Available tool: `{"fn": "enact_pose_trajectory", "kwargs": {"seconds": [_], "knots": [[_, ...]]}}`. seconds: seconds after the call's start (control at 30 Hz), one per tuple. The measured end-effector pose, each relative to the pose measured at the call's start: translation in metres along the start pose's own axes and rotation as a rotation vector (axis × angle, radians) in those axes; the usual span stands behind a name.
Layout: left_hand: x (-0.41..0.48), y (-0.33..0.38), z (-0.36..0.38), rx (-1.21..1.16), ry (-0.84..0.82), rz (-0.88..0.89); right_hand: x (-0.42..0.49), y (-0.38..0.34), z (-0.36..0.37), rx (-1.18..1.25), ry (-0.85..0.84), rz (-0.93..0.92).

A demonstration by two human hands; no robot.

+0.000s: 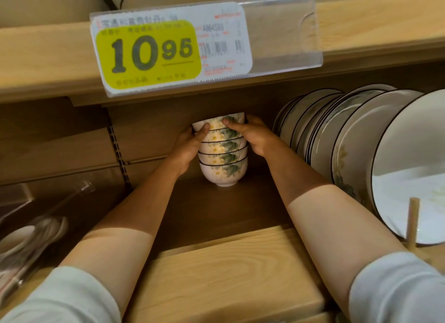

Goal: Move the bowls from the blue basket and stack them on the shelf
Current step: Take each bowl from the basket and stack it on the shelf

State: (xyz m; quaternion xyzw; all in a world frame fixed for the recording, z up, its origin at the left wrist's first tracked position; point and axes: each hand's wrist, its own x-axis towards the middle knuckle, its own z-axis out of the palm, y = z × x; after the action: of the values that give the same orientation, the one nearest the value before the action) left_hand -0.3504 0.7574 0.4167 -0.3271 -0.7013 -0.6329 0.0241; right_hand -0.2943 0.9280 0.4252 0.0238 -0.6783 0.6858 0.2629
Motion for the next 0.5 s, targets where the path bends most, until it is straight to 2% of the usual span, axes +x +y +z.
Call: {"fn": "enact_pose_trajectory", "kwargs": {"seconds": [0.5], "knots": [[-0.009,0.004,0.004,0.014,-0.012,-0.017,-0.020,0.000,0.008,0.008,0.041,-0.004]]}}
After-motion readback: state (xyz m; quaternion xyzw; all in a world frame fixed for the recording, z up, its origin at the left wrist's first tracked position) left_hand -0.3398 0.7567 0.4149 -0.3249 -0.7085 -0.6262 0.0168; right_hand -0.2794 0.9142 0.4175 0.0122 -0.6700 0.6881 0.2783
